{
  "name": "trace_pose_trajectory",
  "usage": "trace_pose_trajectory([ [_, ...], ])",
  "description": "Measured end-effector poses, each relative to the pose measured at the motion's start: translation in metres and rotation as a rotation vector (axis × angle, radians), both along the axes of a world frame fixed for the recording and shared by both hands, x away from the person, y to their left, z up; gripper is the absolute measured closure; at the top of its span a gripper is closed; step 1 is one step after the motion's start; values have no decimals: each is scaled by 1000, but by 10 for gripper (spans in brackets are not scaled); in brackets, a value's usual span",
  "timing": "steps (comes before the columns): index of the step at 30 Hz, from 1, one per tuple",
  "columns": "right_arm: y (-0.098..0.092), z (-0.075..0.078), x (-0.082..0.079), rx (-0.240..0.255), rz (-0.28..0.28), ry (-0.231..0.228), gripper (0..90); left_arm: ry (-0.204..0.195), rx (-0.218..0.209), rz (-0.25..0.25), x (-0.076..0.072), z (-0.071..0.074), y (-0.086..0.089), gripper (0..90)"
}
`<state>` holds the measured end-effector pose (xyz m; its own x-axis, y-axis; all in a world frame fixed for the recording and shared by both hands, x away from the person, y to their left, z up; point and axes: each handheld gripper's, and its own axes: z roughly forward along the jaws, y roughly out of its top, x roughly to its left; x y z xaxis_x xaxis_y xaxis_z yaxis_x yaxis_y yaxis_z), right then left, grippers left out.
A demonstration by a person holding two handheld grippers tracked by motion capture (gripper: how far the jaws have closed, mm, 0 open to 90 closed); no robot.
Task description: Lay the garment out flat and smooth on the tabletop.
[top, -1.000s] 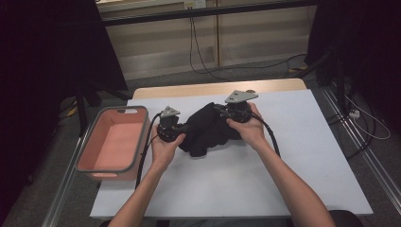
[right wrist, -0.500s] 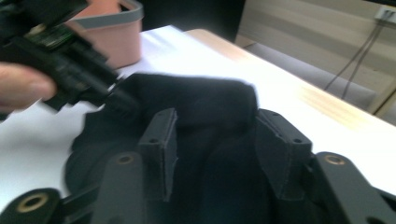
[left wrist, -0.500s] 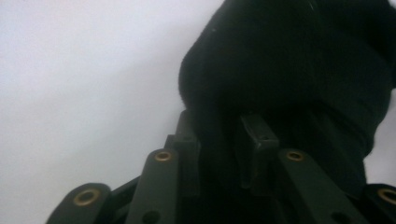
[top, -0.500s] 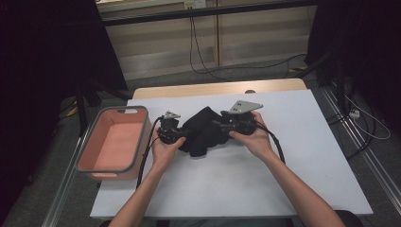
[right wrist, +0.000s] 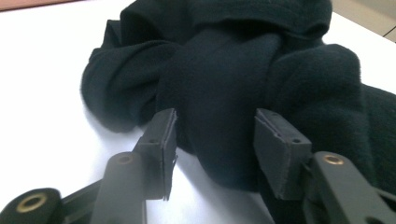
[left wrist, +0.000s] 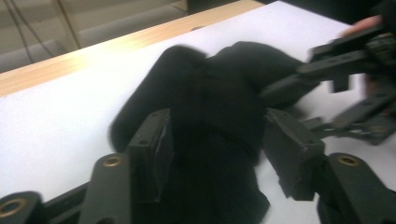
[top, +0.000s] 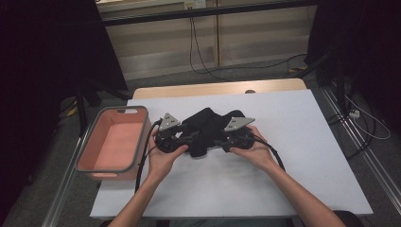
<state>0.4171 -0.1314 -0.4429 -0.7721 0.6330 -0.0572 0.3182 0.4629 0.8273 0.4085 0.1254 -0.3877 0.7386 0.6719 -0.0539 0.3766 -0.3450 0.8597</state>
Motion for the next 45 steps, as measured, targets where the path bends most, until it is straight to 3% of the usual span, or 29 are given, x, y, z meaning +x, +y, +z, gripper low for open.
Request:
trace_pose_trajectory([
  [1, 2, -2, 1, -4, 1, -1, 475, 28, -14, -3, 0, -2, -1, 473],
  [3, 5, -9, 3, -28, 6, 7, 422, 19, 1, 26, 0, -7, -5, 471],
  [4, 7, -13, 4, -45, 8, 12, 431, 15, 22, 10, 0, -10, -7, 466],
  [6, 10, -18, 5, -92, 8, -6, 513, 22, 40, -24, -1, -14, -11, 443],
  [9, 11, -19, 8, -118, -3, -30, 731, 29, 85, -65, -2, -21, -19, 408],
  [11, 8, -17, 8, -88, -4, -8, 800, 42, 114, -73, -1, -28, -23, 387],
  [15, 1, -9, 6, -46, -10, 14, 829, 64, 162, -66, 5, -42, -27, 312],
  [20, -8, 6, 4, 35, -18, -3, 839, 66, 226, -67, 9, -54, -35, 281],
  [23, -15, 17, 2, 78, -28, -23, 847, 67, 243, -65, 11, -60, -36, 292],
  [26, -22, 29, 0, 108, -44, -56, 855, 68, 216, -80, 10, -53, -34, 498],
  [28, -29, 37, -1, 137, -68, -86, 859, 74, 156, -97, 8, -44, -29, 666],
  [30, -38, 46, -1, 162, -86, -108, 861, 66, 118, -95, 6, -32, -23, 778],
  [39, -77, 75, -3, 267, -161, -164, 864, 26, -41, -91, 1, 14, 4, 839],
  [45, -100, 94, -8, 326, -214, -223, 866, -21, -104, -95, -10, 46, 16, 842],
])
